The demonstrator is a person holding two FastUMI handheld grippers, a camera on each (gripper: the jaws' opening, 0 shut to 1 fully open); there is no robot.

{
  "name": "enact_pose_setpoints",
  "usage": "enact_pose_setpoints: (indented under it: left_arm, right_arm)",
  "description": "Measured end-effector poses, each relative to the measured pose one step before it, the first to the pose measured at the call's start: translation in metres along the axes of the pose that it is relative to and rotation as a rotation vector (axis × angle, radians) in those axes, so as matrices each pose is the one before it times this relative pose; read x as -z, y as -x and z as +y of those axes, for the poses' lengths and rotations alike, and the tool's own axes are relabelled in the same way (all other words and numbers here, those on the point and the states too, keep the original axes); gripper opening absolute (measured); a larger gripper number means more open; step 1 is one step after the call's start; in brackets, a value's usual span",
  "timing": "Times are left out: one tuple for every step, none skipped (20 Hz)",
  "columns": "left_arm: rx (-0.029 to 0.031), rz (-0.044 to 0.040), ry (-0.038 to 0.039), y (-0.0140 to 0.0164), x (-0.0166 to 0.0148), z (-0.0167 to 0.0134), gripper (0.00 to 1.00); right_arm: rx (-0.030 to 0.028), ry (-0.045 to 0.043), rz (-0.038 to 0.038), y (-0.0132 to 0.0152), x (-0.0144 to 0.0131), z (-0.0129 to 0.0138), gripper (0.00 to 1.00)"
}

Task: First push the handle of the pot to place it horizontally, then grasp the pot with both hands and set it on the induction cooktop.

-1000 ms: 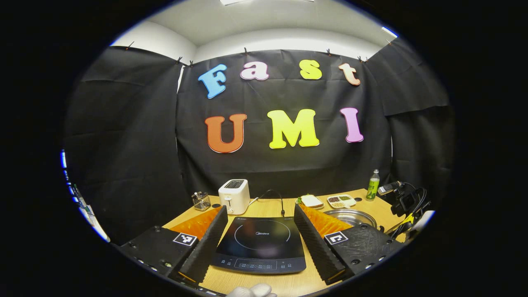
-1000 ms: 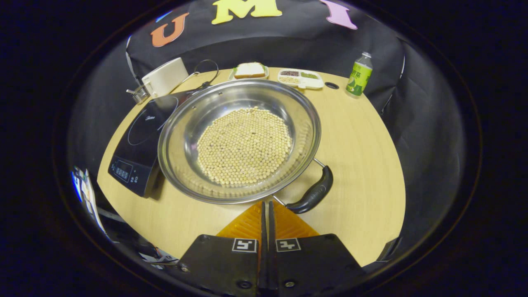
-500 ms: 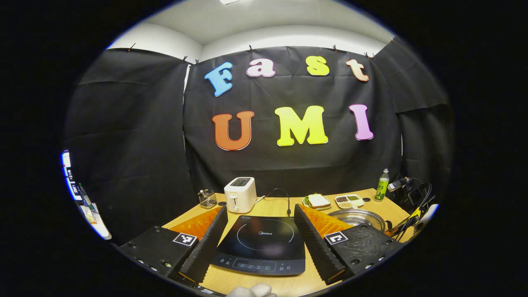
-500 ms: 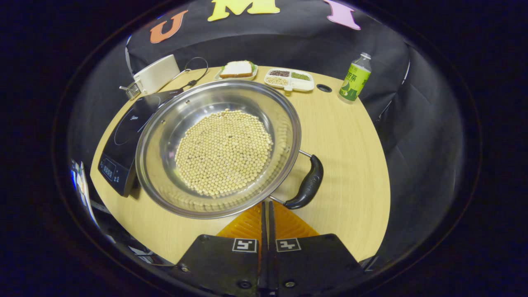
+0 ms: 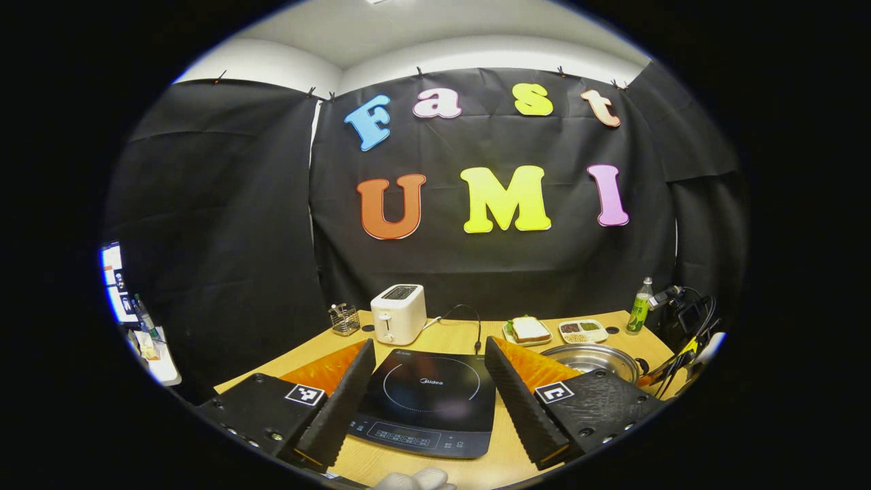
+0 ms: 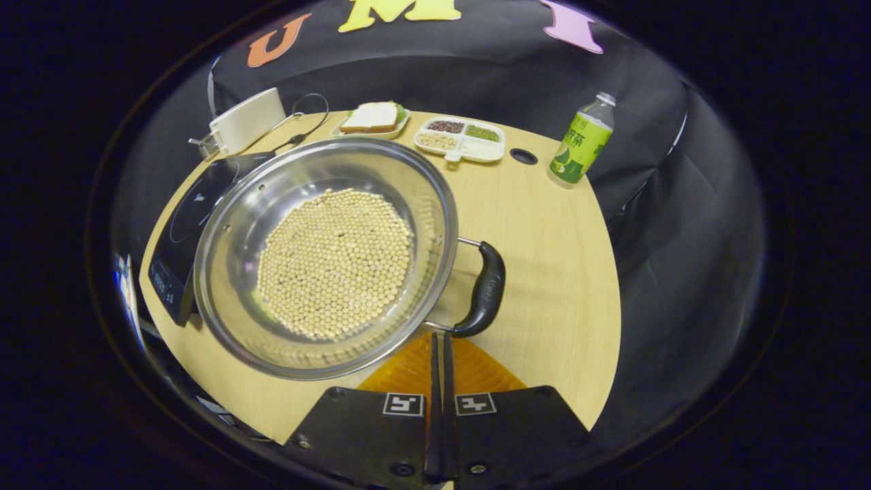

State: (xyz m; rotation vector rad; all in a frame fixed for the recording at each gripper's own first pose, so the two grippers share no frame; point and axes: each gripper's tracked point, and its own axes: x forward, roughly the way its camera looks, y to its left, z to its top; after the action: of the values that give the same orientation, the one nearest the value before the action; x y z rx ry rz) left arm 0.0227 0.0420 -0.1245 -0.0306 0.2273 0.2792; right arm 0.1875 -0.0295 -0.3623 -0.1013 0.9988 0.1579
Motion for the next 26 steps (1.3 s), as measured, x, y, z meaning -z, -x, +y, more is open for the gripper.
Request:
enact_pose_setpoints:
  left_arm:
    - [-0.00616,0.00206,-0.00033,-0.00047,-0.00033,-0.00138,0.96]
    - [-0.00256,0.00231,0.00057,0.00029,0.00043,-0.00217,0.96]
    - [-0.00305,-0.00052,0.00012,0.00002,-0.00183,-0.00072,0.96]
    - [-0.00034,-0.00168,-0.00073,0.00081,-0.00185,-0.00063,0.96]
    - [0.00284,-0.00183,-0.00204,0.00072,-0.00111,-0.00141,0.96]
    - [0.00578,-0.00161,-0.00370,0.00084,-0.00221,-0.00167,0.96]
    - [0.00843,-0.00030,-0.00577,0.00215,0.00091,-0.00089,0.96]
    - [0.00952,-0.00451,-0.00824,0.00134,-0.00113,-0.00052,0.96]
    - [0.00984,-0.00242,-0.01045,0.00131,0.00032,-0.00186,0.96]
    - [0.01166,-0.00273,-0.00562,0.00137,0.00015,-0.00068,0.96]
    - [0.01994,-0.00049,0.00167,0.00103,0.00123,-0.00285,0.96]
    - [0.01462,0.00136,-0.00093,0.00046,0.00174,-0.00252,0.96]
    - [0.01734,0.00035,-0.00692,0.00042,0.00021,-0.00237,0.96]
    - [0.01576,0.00153,-0.00745,0.00082,0.00221,-0.00274,0.96]
    - [0.01840,0.00722,-0.00347,-0.00082,0.00285,-0.00313,0.96]
    - [0.01984,0.00250,0.00102,-0.00036,0.00229,-0.00309,0.96]
    - [0.01956,0.00224,-0.00142,-0.00017,0.00134,-0.00407,0.96]
    - [0.02182,0.00915,-0.00554,-0.00198,0.00331,-0.00493,0.96]
    - [0.01496,0.00713,-0.00454,-0.00156,0.00385,-0.00309,0.96]
    - [0.01385,0.00927,-0.00558,-0.00194,0.00384,-0.00265,0.96]
    - [0.01558,0.00718,-0.00253,-0.00363,0.00275,-0.00385,0.96]
    - [0.01433,0.00954,-0.00116,-0.00602,0.00331,-0.00544,0.96]
    - [0.01171,0.01175,-0.00188,-0.00666,0.00464,-0.00348,0.96]
    - [0.01049,0.01383,-0.00100,-0.00587,0.00489,-0.00476,0.96]
    - [0.00911,0.01632,-0.00023,-0.00729,0.00439,-0.00527,0.96]
    - [0.00643,0.01634,-0.00043,-0.00925,0.00565,-0.00341,0.96]
  right_arm:
    - [0.00090,0.00073,-0.00287,-0.00017,-0.00131,-0.00320,0.07]
    - [0.00722,-0.00453,-0.01282,0.00043,-0.00223,-0.00469,0.01]
    - [-0.00018,-0.00491,-0.01589,0.00182,-0.00295,-0.00288,0.00]
    - [0.00799,-0.00584,-0.02235,0.00107,-0.00390,-0.00443,0.04]
    - [0.00283,-0.00634,-0.00670,0.00084,-0.00162,-0.00320,0.01]
    - [0.00155,-0.00957,-0.00067,0.00236,0.00185,-0.00070,0.01]
    - [-0.00006,-0.00426,-0.00677,0.00423,0.00053,-0.00040,0.01]
    - [0.00464,-0.00831,-0.01629,0.00640,-0.00014,0.00107,0.04]
    - [0.00860,-0.00850,-0.02193,0.00837,-0.00111,-0.00041,0.01]
    - [0.00301,-0.00457,-0.02105,0.00759,0.00036,0.00099,0.04]
    - [0.00505,0.00109,-0.01799,0.00986,0.00021,0.00114,0.04]
    - [0.00610,0.00400,-0.02248,0.01072,-0.00009,0.00057,0.02]
    - [0.00386,0.00083,-0.02666,0.01056,-0.00229,0.00098,0.06]
    - [0.00733,-0.00075,-0.02527,0.01053,-0.00145,0.00099,0.11]
    - [0.00922,-0.00155,-0.02409,0.01051,-0.00089,0.00048,0.19]
    - [0.00181,-0.00701,-0.02216,0.00836,-0.00058,0.00268,0.33]
    - [0.00279,-0.00796,-0.02151,0.00986,-0.00046,0.00237,0.44]
    - [-0.00327,-0.01011,-0.01668,0.00930,-0.00054,0.00262,0.65]
    - [0.00519,-0.00751,-0.01239,0.00577,0.00087,-0.00021,0.80]
    - [0.00508,-0.00906,-0.00799,0.00375,0.00220,-0.00004,0.92]
    - [-0.00545,-0.00761,-0.00906,0.00395,-0.00026,0.00161,0.94]
    - [-0.00237,-0.00776,-0.00469,0.00089,0.00069,0.00069,0.95]
    - [0.00185,-0.00668,0.00217,-0.00050,0.00036,-0.00063,0.98]
    - [-0.00041,-0.01083,-0.00238,-0.00191,0.00086,-0.00184,0.98]
    - [-0.00306,-0.01287,0.00626,-0.00242,-0.00056,-0.00016,0.98]
    - [-0.00235,-0.00898,0.00295,-0.00389,-0.00011,-0.00112,0.98]
